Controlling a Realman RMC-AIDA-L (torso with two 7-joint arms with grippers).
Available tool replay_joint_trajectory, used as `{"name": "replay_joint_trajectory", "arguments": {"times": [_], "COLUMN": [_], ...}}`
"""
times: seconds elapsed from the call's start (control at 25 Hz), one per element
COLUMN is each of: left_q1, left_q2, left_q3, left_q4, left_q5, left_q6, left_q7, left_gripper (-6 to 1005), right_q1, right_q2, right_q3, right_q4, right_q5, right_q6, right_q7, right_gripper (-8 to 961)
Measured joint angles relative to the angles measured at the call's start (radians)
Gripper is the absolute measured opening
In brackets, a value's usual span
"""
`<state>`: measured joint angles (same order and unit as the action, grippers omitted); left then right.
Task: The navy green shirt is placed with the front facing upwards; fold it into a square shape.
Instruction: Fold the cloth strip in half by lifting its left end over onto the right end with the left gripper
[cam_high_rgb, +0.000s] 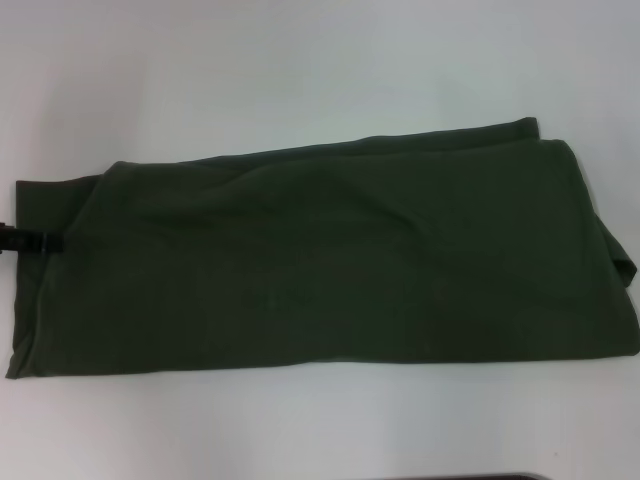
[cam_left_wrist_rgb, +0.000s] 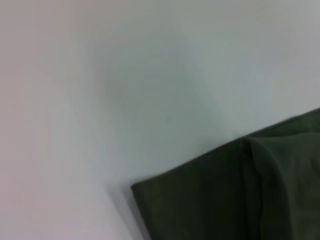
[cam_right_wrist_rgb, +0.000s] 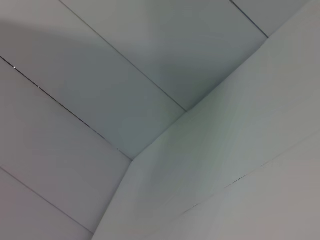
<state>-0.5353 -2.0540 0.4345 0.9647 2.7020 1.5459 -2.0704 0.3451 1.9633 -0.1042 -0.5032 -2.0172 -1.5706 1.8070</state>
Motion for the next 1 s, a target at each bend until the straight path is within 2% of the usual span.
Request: {"name": "replay_joint_trajectory", "arguments": {"times": [1.0], "left_q1": [-0.011], "left_q2": [0.002], "left_q3": [0.013], "left_q4": [-0.021], "left_q5": [0.026], "left_q6": [0.034], "left_q7": [0.001], "left_gripper": [847], "right_q1": [0.000], "right_q2": [0.000], "right_q3": [0.000], "right_q4": [0.000], "right_q5": [0.001], "right_q6": [-0.002], "right_q7": [0.000], "right_gripper": [932]}}
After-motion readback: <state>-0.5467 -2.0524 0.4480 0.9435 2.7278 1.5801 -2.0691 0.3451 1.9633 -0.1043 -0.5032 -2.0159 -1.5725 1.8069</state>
